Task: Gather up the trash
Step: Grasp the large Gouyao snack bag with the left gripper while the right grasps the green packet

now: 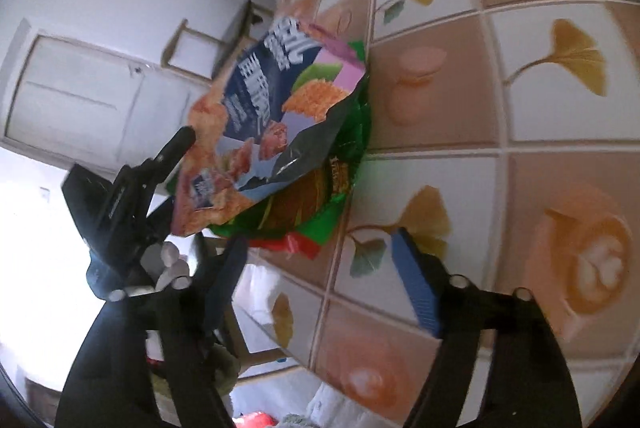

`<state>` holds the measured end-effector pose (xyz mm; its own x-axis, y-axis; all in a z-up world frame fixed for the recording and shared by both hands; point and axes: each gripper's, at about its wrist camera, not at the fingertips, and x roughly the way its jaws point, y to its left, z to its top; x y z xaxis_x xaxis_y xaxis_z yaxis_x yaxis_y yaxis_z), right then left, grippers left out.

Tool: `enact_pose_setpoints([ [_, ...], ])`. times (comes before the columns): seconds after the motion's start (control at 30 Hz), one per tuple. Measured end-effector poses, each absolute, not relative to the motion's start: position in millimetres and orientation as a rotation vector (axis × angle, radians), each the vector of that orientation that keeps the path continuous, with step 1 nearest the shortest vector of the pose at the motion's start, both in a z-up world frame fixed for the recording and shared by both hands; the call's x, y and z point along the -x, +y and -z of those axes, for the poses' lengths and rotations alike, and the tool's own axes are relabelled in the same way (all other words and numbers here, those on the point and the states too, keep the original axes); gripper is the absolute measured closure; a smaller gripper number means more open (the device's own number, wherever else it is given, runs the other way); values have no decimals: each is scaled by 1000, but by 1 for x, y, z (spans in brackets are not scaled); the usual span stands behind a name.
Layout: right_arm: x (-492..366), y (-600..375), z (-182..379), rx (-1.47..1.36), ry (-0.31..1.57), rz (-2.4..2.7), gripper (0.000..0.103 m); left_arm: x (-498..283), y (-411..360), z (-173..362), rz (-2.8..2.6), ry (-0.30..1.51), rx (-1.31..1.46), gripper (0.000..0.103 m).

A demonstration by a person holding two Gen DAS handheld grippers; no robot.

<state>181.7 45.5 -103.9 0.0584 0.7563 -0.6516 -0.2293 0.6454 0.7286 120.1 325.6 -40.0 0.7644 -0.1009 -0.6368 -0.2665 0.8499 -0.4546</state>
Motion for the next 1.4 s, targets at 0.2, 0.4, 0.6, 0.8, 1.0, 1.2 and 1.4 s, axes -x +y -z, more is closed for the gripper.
enact_pose_setpoints([
  [0.2, -187, 48, 115, -483, 1335, -760, 76, -116, 300, 54, -29, 754, 550, 71],
  [0.4, -184, -16, 97, -492, 1271, -702, 83, -91, 261, 63, 130, 818, 640, 74],
  [0.6, -186, -88, 82, -405, 1226, -580, 81, -48, 188, 78, 367, 929, 673, 46],
  [0.8, -179, -153, 71, -506, 1118, -492, 53, -15, 184, 65, 339, 845, 567, 25],
  [1.0, -158, -172, 80, -640, 1084, -477, 49, -16, 224, 35, 269, 733, 561, 25],
  [1.2, -139, -169, 93, -701, 1119, -515, 49, -68, 207, 17, 371, 804, 541, 25],
  [1.4, -135, -154, 96, -708, 1132, -539, 49, -126, 178, 30, 423, 916, 464, 29],
])
